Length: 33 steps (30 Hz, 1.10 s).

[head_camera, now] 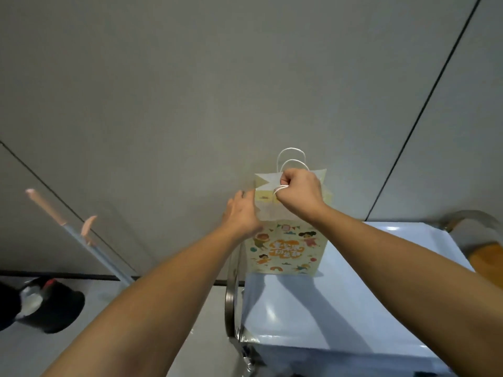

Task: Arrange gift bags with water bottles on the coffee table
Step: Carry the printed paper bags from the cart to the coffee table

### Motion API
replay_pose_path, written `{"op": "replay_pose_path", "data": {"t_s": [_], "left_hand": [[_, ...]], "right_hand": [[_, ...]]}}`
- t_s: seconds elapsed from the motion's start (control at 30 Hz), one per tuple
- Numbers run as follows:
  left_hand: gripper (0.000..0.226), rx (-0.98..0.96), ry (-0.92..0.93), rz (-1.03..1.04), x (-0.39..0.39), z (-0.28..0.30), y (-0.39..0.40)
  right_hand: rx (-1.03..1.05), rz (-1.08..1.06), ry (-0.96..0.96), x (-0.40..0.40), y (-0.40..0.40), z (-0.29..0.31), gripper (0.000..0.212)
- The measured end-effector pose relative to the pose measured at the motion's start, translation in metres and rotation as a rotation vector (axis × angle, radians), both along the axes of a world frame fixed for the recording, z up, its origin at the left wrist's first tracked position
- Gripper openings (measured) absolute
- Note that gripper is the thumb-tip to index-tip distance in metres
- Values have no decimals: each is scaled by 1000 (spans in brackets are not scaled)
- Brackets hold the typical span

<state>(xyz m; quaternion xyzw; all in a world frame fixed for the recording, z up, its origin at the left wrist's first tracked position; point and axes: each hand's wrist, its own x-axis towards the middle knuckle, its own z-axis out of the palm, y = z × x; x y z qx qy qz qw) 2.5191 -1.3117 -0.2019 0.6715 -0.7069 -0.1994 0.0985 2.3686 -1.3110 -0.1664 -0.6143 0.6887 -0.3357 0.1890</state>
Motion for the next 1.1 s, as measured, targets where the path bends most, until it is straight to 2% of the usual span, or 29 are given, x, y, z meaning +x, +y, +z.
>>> {"op": "replay_pose_path", "data": {"t_s": [0.1,0.3,0.53,0.77,0.93,1.1], "left_hand": [[86,15,-29,-174,2,-2,3],[36,6,1,-406,0,5,34],[20,-52,-5,-729,-48,19,106],[8,-32,-61,-1107,-139,25,230],[13,-113,-120,-1396,-222,26,352],[10,-92,-167,-1566,-295,17,493]], "right_hand": [[8,-89,32,3,25,6,15],[-34,-298,11,9,97,19,25],[-44,-531,51,-20,201,44,24],[-29,-838,80,-86,344,41,23],[-55,-1094,11,-140,491,32,12],[-67,-1293,-78,-179,639,19,13]]}}
